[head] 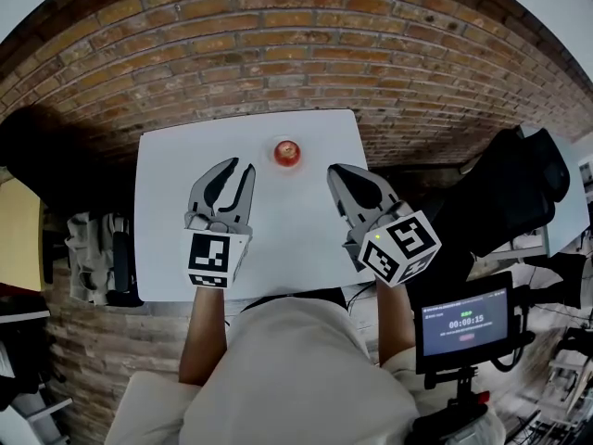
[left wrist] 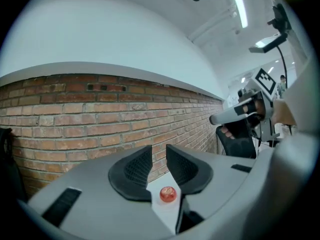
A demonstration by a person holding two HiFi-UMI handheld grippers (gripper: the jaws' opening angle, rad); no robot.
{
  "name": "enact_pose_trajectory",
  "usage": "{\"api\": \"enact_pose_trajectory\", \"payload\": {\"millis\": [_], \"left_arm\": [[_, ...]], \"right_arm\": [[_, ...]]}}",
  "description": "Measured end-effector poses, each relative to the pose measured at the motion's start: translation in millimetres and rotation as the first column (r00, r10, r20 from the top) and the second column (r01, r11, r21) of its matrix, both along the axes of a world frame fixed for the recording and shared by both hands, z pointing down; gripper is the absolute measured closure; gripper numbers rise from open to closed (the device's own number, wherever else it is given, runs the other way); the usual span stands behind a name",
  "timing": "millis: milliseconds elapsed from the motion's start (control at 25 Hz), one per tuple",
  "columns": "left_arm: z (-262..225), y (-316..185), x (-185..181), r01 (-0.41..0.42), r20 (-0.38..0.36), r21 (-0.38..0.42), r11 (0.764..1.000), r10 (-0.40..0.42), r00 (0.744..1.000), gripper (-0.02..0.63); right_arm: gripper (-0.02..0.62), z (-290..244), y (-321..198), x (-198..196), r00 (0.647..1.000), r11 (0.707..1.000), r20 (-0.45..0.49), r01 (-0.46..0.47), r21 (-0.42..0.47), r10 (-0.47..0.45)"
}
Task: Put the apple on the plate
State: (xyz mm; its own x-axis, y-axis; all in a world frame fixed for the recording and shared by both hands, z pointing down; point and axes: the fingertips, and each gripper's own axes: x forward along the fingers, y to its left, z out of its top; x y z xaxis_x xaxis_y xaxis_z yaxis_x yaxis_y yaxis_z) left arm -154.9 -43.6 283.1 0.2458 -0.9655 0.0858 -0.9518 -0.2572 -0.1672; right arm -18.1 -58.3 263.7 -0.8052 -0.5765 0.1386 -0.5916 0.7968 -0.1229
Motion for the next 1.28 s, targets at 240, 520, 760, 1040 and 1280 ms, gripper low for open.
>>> {"api": "enact_pose_trajectory", "payload": {"millis": [240,520,760,1040,1280], "left_arm": [[-26,17,6,-0.019,0.014,0.058,0.998,0.018,1.000,0.549],[-32,21,9,-0.029,0.052,0.073,0.997,0.025,0.998,0.572],[-46,26,13,-0.042,0.018,0.096,0.995,0.041,0.999,0.598],[-44,25,13,-0.052,0.006,0.090,0.995,0.051,0.999,0.598],[-41,23,15,-0.064,0.016,0.089,0.994,0.063,0.998,0.598]], "right_arm": [[0.592,-8,10,1,1.000,1.000,0.005,-0.001,0.022,0.000],[0.592,-15,12,1,1.000,0.999,0.007,-0.004,0.039,0.003],[0.592,-18,13,1,1.000,0.999,0.011,0.000,0.048,0.000],[0.592,-19,14,-2,1.000,0.999,0.027,0.009,0.036,-0.010],[0.592,-17,10,-2,1.000,0.999,-0.003,-0.015,0.050,0.016]]}}
